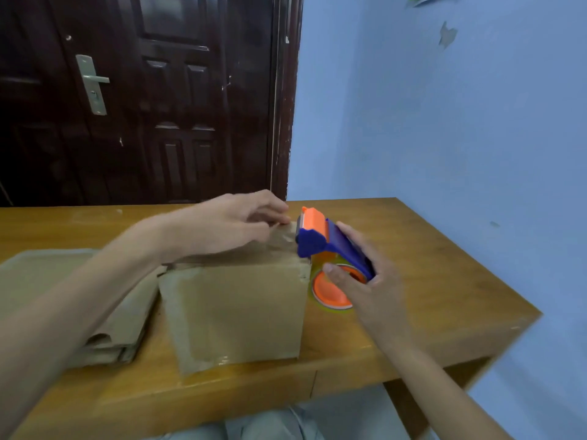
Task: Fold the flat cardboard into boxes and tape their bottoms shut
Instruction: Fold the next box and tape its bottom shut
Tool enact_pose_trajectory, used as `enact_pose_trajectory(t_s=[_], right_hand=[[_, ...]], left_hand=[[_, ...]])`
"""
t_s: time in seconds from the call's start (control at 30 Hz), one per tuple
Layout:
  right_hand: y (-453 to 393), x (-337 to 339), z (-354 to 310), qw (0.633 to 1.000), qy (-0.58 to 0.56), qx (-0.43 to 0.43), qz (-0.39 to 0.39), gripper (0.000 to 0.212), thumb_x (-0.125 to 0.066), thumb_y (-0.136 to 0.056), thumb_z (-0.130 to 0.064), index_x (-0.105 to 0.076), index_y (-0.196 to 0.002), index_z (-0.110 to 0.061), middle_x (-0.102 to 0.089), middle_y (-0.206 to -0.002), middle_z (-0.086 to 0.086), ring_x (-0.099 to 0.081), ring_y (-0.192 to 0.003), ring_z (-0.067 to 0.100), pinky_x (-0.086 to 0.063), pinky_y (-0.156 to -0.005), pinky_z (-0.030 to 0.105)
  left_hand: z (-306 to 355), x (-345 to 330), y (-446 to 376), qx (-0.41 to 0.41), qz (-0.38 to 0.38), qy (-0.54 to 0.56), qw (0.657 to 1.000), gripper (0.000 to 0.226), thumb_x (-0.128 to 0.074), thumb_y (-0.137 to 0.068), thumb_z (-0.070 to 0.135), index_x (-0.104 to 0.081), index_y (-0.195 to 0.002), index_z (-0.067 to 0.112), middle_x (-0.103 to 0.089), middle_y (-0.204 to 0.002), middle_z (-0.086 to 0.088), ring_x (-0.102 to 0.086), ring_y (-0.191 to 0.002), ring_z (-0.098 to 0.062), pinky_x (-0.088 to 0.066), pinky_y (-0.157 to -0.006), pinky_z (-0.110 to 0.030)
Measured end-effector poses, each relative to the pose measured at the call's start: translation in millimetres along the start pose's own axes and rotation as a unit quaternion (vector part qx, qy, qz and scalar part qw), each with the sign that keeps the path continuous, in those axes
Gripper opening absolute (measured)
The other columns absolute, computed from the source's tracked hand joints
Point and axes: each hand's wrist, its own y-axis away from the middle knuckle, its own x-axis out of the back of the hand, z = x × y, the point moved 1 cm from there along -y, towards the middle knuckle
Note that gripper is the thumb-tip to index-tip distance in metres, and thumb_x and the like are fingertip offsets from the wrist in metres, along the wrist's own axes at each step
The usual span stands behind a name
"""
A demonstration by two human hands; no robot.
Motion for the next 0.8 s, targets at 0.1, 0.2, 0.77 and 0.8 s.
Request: enact_pose_trajectory(t_s=[0.1, 0.2, 0.77, 0.8], right_hand=[[4.3, -4.3, -1.2, 1.000, 0.009, -0.002, 0.020, 0.063, -0.080, -0.084, -0.036, -0.060, -0.143, -0.035, -0.065, -0.135, -0.020, -0.061, -0.125, 0.012, -0.053, -0.096, 0.020], [0.9, -4.7, 1.0, 0.999, -0.022, -0.010, 0.023, 0.062, -0.080, -0.084, -0.032, -0.060, -0.143, -0.030, -0.067, -0.134, -0.018, -0.062, -0.126, 0.010, -0.053, -0.096, 0.018], [-2.1, -12.7, 38.2, 0.999, 0.008, -0.041, -0.026, 0.064, -0.075, -0.089, -0.046, -0.047, -0.147, -0.052, -0.062, -0.132, -0.031, -0.063, -0.120, 0.004, -0.054, -0.087, 0.014], [1.3, -13.3, 41.2, 0.999, 0.017, -0.042, -0.025, 0.064, -0.073, -0.088, -0.052, -0.047, -0.146, -0.055, -0.062, -0.132, -0.032, -0.063, -0.120, 0.003, -0.052, -0.087, 0.013]], left_hand=[[-5.9, -14.6, 7.2, -0.044, 0.036, -0.084, 0.995, 0.046, -0.065, -0.102, 0.032, -0.049, -0.143, 0.045, -0.059, -0.134, 0.024, -0.056, -0.120, 0.001, -0.048, -0.107, -0.034], [-7.7, -17.4, 10.8, -0.089, 0.047, -0.115, 0.988, 0.050, -0.063, -0.098, 0.058, -0.043, -0.142, 0.048, -0.057, -0.130, 0.026, -0.058, -0.112, 0.003, -0.053, -0.096, -0.030], [-10.9, -20.3, 7.7, -0.155, 0.096, -0.133, 0.974, 0.059, -0.072, -0.085, 0.068, -0.044, -0.133, 0.048, -0.057, -0.128, 0.029, -0.057, -0.109, 0.003, -0.044, -0.084, -0.014], [-10.6, -21.0, 7.7, -0.157, 0.099, -0.134, 0.973, 0.056, -0.072, -0.086, 0.066, -0.046, -0.131, 0.047, -0.058, -0.125, 0.029, -0.058, -0.106, 0.002, -0.044, -0.083, -0.016]])
